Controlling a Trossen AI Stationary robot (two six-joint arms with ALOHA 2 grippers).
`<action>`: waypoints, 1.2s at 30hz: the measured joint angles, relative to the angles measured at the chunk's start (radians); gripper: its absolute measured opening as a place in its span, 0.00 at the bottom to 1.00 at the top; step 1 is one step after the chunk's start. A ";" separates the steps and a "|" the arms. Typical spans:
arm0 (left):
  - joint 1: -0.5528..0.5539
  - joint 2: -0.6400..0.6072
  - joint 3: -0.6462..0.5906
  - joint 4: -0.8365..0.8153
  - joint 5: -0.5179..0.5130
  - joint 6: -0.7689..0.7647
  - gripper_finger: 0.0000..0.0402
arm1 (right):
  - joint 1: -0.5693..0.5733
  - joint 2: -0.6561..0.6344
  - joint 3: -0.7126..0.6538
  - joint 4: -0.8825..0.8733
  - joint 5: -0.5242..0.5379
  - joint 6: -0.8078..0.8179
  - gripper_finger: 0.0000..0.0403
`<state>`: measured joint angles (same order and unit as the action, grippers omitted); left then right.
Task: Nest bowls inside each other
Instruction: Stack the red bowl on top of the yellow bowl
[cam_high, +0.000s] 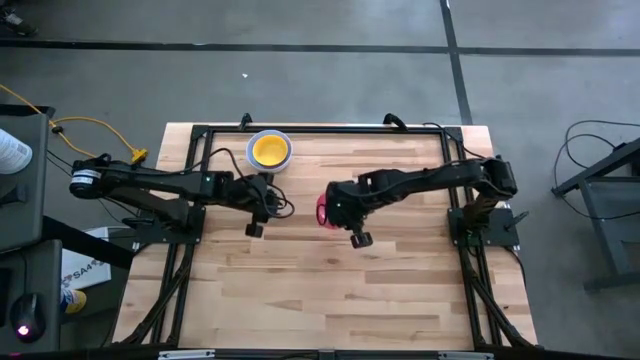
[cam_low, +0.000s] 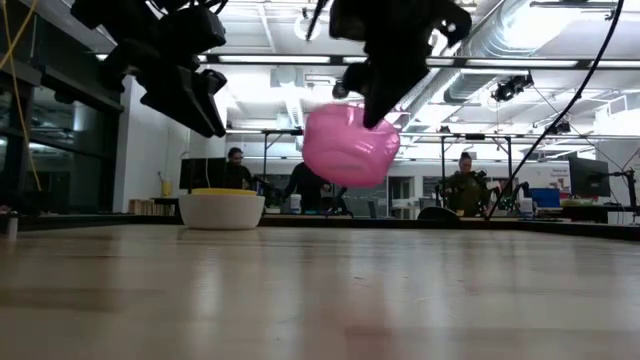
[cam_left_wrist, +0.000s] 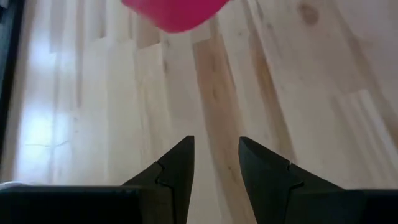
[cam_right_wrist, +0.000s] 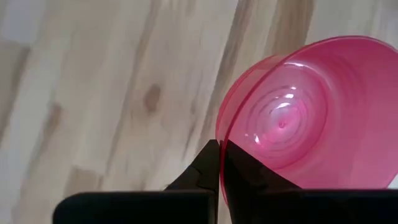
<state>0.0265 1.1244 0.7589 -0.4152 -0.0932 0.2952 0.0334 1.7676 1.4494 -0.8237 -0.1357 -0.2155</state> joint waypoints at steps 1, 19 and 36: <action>0.000 0.000 0.000 0.004 -0.013 0.010 0.31 | -0.007 0.009 0.000 0.002 -0.011 -0.027 0.01; 0.052 -0.003 0.000 0.080 0.342 0.105 0.31 | 0.099 0.054 0.001 0.070 -0.056 -0.376 0.01; -0.072 0.002 0.000 0.193 0.462 0.351 0.31 | 0.140 0.055 0.001 0.295 -0.187 -0.384 0.01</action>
<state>-0.0452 1.1261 0.7589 -0.2222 0.3688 0.6459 0.1730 1.8225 1.4502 -0.5286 -0.3229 -0.5999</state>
